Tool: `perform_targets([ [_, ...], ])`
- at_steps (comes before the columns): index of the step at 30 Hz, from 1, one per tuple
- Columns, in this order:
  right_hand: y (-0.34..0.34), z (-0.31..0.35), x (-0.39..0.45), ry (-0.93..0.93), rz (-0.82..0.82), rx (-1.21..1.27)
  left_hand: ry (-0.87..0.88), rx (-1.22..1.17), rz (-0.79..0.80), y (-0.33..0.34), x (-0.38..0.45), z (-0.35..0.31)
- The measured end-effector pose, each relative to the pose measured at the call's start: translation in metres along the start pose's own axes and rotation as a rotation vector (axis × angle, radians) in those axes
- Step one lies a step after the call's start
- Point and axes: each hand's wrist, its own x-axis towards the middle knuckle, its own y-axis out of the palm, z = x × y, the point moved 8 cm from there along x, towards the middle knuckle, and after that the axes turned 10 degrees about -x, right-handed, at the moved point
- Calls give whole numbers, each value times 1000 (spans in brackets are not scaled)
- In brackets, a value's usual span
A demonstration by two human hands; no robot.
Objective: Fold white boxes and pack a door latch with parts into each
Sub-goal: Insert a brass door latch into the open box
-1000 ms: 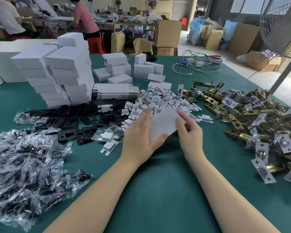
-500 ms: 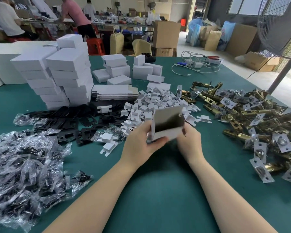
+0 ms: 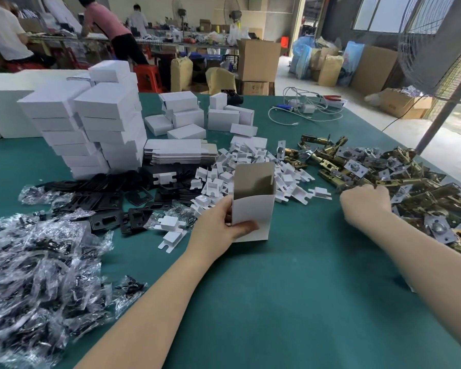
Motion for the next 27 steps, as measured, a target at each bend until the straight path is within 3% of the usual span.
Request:
perform_targets([
  [6,4,-5,3,-49,-37,-68,0,-5,-1,1,-3,0],
  [11,-9,-5,-7,-81,-220,-163,88,-20,-98,-7,-4,-8],
  [17,-22,-26,-20,38,-248,-134,87,-12,-100,-7,-2,-6],
  [20,-23,-45,-23,115,-225,45,78,-14,-97,-7,-2,-5],
  [23,-18,-65,-24,144,-185,409,80,-12,-95,-7,-3,-5],
  [27,-23,-82,-23,82,-215,749,72,-19,-92,-7,-3,-4],
])
